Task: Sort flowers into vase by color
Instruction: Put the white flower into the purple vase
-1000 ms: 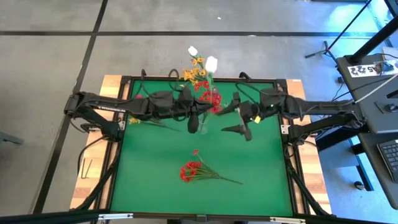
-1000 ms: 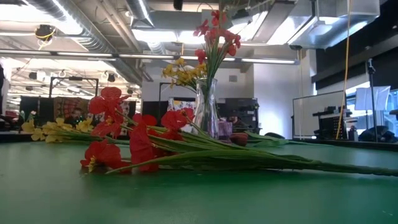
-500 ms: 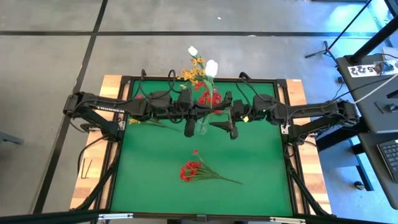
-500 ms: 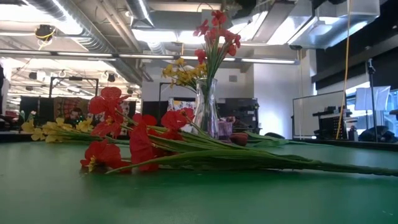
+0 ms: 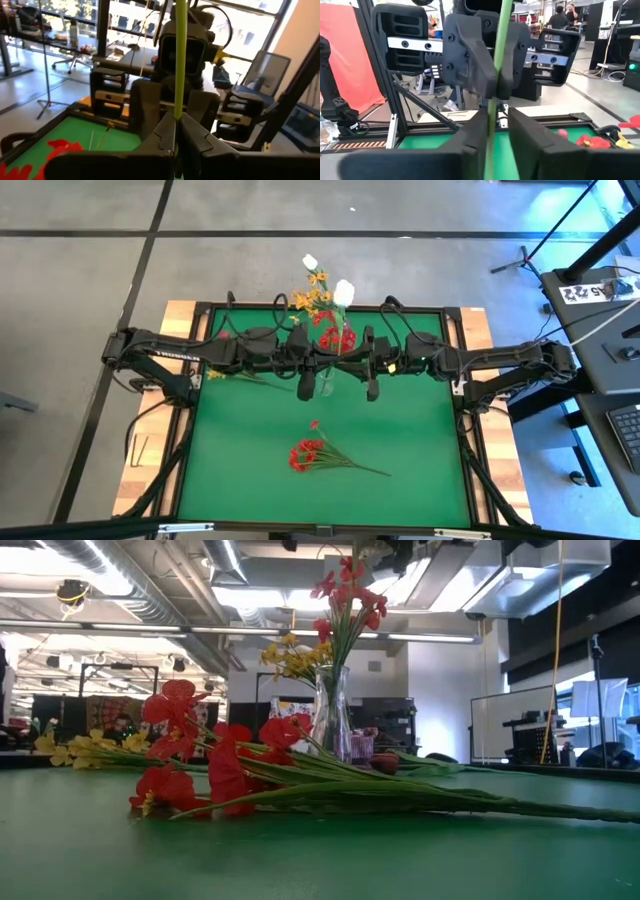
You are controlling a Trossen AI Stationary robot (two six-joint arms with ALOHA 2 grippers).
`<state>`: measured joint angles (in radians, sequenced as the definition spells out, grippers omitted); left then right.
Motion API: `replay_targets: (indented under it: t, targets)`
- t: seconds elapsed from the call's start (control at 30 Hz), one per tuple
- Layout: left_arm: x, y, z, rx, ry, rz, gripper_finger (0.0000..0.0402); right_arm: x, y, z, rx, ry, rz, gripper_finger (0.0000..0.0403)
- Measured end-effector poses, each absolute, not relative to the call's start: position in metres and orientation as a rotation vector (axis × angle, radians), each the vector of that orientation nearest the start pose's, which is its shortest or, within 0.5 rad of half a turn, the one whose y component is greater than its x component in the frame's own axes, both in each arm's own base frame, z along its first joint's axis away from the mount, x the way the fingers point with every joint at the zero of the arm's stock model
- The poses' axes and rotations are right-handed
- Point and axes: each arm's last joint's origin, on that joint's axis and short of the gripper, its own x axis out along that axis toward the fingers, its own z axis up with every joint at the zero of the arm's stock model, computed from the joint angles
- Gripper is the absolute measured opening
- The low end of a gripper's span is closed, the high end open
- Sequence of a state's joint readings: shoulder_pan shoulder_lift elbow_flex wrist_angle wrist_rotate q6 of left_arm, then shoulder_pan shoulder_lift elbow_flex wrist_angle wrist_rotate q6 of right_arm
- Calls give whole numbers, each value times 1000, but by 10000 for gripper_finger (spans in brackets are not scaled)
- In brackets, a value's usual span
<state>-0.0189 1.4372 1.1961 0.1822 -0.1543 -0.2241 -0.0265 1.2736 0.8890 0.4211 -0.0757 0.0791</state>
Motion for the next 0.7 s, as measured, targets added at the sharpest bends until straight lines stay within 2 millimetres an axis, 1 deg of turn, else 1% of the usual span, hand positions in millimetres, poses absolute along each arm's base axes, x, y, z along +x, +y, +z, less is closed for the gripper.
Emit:
replay_targets:
  t: [0.17, 0.2, 0.33, 0.5, 0.63, 0.7]
  targets:
    - [333, -1, 358, -216, 52, 170, 0, 289, -5, 322, 81, -20, 51, 16]
    - [333, -1, 358, -216, 52, 170, 0, 289, -5, 322, 81, -18, 53, 10]
    - [333, -1, 358, -215, 52, 169, 0, 289, -5, 321, 81, -12, 58, 13]
    - [333, -1, 358, -195, 48, 182, 4, 288, -5, 322, 81, -13, 61, 5]
    - [333, 0, 359, -189, 38, 220, 32, 285, -6, 324, 73, -17, 41, 3]
    - [333, -1, 359, -175, 38, 218, 50, 281, -6, 329, 68, -36, 22, 3]
